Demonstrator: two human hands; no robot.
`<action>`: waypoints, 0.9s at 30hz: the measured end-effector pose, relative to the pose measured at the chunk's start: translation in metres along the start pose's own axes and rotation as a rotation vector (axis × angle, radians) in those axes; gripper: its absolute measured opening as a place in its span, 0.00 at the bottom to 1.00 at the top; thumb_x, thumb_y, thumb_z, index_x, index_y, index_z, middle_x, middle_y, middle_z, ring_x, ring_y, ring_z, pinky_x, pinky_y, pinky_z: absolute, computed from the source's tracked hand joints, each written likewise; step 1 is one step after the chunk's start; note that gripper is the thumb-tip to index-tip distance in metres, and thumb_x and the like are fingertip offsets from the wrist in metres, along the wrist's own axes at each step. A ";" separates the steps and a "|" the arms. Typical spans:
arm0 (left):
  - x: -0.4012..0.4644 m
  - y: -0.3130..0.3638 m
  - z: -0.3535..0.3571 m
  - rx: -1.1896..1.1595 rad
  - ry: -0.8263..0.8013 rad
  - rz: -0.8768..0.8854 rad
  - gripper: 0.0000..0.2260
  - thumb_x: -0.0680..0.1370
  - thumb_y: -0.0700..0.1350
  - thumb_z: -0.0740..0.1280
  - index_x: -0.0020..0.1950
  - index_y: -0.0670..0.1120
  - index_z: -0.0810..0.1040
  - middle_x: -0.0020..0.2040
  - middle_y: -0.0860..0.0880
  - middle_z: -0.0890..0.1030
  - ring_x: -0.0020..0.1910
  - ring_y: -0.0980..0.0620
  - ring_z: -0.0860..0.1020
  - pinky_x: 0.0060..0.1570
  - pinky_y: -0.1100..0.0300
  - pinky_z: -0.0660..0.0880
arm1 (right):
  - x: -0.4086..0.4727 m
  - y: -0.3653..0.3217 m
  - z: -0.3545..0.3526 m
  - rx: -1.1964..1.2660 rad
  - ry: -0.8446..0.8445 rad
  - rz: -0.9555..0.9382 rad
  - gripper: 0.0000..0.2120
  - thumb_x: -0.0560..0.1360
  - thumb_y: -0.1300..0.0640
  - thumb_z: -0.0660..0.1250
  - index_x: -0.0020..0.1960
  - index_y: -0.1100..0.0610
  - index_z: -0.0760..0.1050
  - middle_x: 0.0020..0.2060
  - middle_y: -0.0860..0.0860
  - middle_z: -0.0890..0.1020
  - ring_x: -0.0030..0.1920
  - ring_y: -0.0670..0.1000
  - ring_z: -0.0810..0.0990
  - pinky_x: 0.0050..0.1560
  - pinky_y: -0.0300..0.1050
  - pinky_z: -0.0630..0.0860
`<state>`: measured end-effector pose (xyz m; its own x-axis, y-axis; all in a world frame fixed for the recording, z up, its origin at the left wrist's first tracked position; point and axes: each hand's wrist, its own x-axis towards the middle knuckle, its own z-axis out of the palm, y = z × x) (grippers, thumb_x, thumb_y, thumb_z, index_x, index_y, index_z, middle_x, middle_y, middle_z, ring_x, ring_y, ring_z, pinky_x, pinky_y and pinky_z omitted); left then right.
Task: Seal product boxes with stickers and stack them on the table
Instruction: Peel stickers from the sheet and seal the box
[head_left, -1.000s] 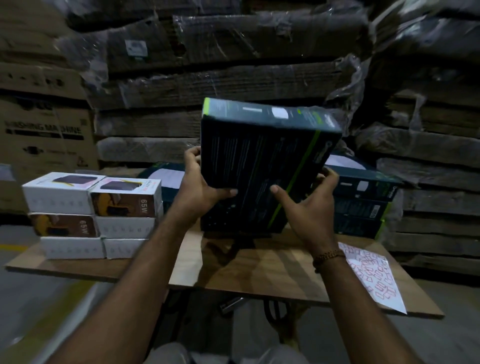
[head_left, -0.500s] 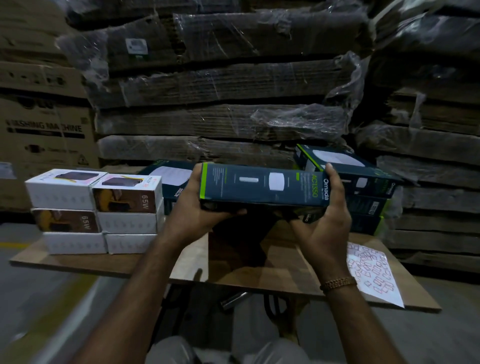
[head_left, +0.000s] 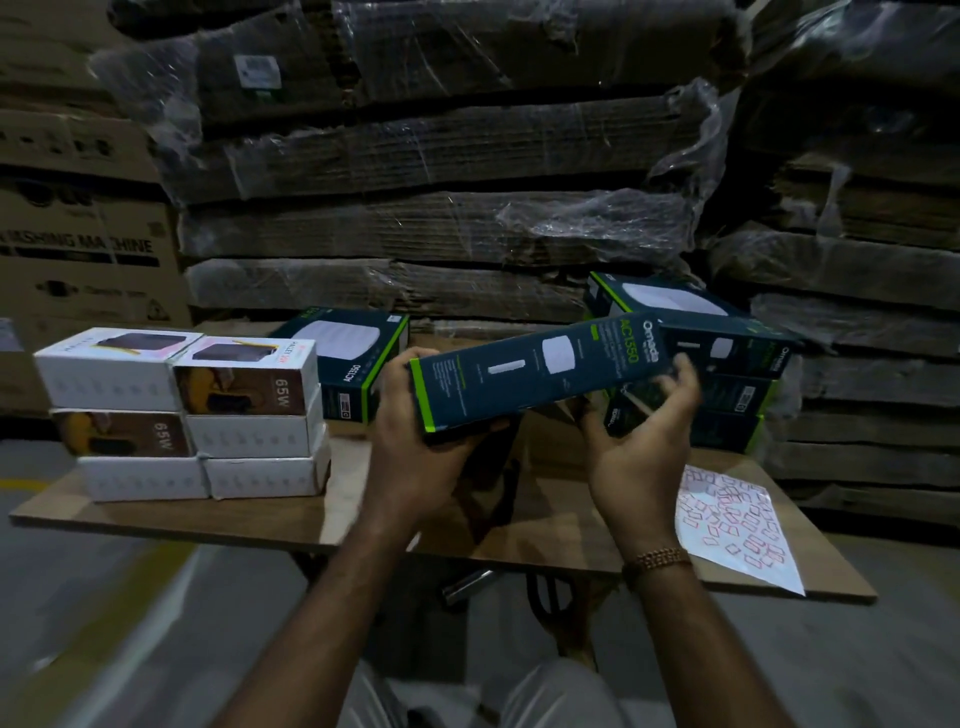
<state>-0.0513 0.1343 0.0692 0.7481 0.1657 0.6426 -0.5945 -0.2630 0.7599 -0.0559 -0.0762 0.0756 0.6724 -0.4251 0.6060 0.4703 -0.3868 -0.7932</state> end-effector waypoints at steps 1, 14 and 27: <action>-0.003 0.000 0.007 -0.013 0.037 0.009 0.39 0.68 0.58 0.83 0.72 0.61 0.67 0.69 0.54 0.77 0.71 0.51 0.77 0.63 0.43 0.82 | 0.001 -0.004 0.003 0.034 -0.041 0.048 0.42 0.78 0.58 0.76 0.84 0.49 0.56 0.69 0.41 0.75 0.63 0.37 0.78 0.58 0.24 0.71; -0.045 -0.001 0.066 -0.141 -0.334 -0.199 0.39 0.82 0.44 0.72 0.83 0.55 0.48 0.76 0.55 0.72 0.73 0.61 0.75 0.70 0.59 0.76 | 0.025 -0.054 0.022 -0.088 -0.323 -0.109 0.51 0.63 0.44 0.86 0.79 0.44 0.62 0.61 0.38 0.80 0.57 0.38 0.81 0.56 0.30 0.76; -0.003 -0.018 -0.022 0.459 -0.225 0.121 0.70 0.58 0.52 0.90 0.87 0.60 0.46 0.87 0.52 0.39 0.86 0.55 0.41 0.79 0.46 0.58 | 0.007 -0.009 -0.004 -0.705 -0.695 -0.616 0.41 0.65 0.51 0.81 0.76 0.46 0.73 0.68 0.45 0.81 0.67 0.48 0.79 0.66 0.48 0.75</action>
<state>-0.0491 0.1595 0.0556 0.7571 -0.0869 0.6475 -0.5280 -0.6651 0.5282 -0.0578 -0.0790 0.0869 0.7122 0.4487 0.5399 0.5514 -0.8335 -0.0346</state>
